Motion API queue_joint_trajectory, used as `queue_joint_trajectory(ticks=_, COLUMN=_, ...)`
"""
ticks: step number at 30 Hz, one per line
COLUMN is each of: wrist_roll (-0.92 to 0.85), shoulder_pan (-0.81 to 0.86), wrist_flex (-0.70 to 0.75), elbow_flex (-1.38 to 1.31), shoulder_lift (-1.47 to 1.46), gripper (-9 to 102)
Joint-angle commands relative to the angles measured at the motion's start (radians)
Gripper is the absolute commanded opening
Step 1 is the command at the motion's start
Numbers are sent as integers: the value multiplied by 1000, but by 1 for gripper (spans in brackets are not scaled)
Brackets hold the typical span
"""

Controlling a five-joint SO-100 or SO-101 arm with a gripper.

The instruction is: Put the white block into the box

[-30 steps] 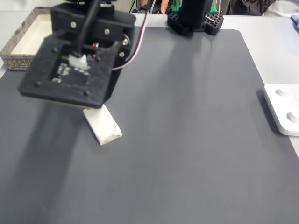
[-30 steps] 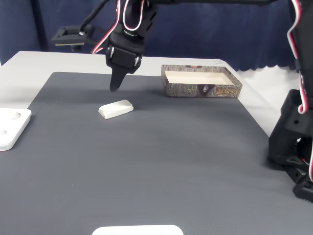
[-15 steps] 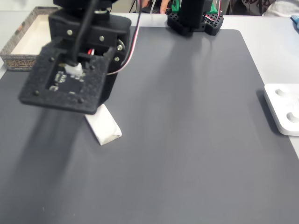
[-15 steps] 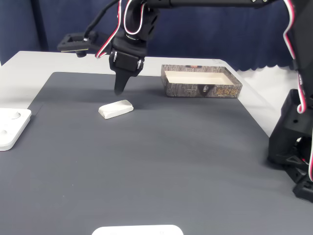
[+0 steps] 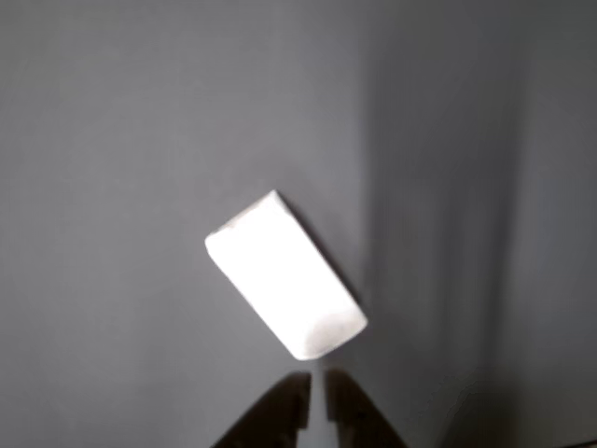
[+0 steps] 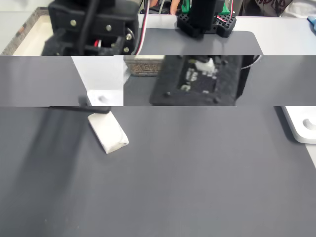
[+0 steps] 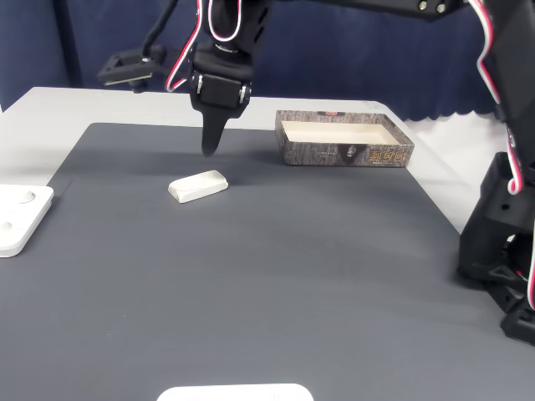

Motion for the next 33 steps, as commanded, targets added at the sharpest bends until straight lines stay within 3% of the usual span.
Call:
queue_joint_trajectory(ticks=1, wrist_roll=12, shoulder_pan=-23, wrist_flex=29, elbow_flex=-103, shoulder_lift=-3, gripper=-2)
queue_joint_trajectory(ticks=13, wrist_roll=20, shoulder_pan=-37, wrist_flex=147, elbow_flex=-379, shoulder_lift=-130, gripper=-2)
queue_joint_trajectory(ticks=33, wrist_roll=89, shoulder_pan=-51, wrist_flex=181, elbow_flex=-494, shoulder_lift=-241, gripper=-2)
